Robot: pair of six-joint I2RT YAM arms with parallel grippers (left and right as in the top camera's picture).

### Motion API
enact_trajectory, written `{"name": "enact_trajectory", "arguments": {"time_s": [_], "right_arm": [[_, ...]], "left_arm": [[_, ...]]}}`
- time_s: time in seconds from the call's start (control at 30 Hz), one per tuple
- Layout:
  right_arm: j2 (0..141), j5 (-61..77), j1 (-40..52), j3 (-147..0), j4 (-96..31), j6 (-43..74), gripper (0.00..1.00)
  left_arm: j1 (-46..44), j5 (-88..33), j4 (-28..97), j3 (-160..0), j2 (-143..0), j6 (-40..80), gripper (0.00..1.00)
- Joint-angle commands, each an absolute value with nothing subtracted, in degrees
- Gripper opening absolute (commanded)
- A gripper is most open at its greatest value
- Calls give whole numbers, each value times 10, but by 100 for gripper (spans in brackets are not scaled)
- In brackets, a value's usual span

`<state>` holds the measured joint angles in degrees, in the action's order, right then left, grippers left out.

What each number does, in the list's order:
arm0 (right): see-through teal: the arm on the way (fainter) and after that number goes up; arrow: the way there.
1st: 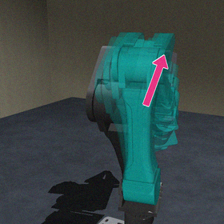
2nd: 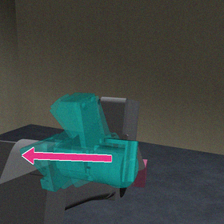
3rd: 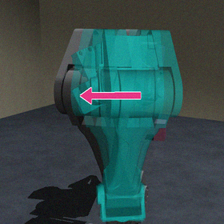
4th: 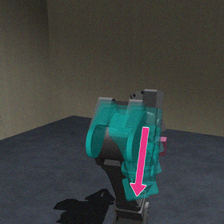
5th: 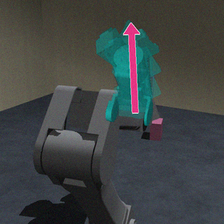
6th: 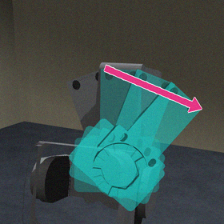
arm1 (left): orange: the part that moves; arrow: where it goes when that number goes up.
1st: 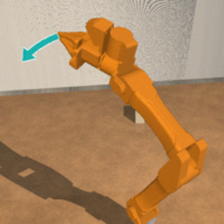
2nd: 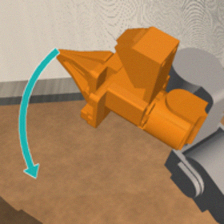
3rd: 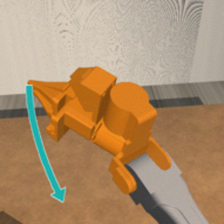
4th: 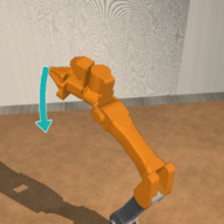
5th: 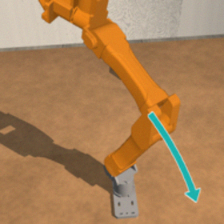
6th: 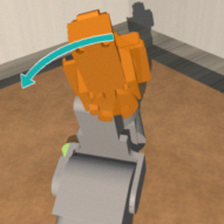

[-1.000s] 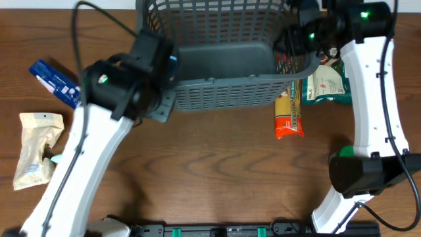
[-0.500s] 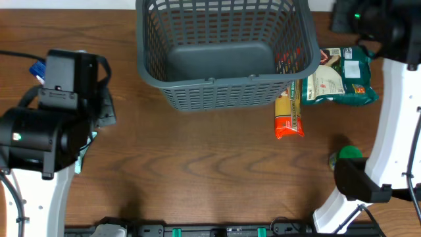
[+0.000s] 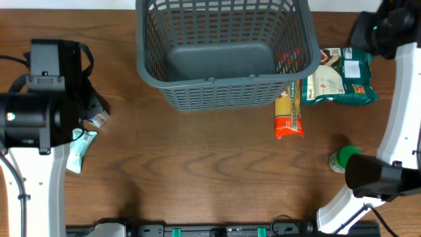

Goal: Pack container

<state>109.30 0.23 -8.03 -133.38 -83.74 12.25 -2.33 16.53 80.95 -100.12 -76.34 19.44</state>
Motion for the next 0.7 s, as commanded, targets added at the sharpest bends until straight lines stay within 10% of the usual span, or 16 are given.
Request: {"name": "enact_trajectory", "arguments": {"time_s": [0.0, 0.67], "right_arm": [[1099, 59, -82, -1291, -825, 86, 1], [1099, 209, -82, -1210, -785, -67, 1]], "left_arm": [[-20, 172, 812, -1003, -779, 187, 56], [-20, 172, 811, -1003, -800, 187, 55]]}}
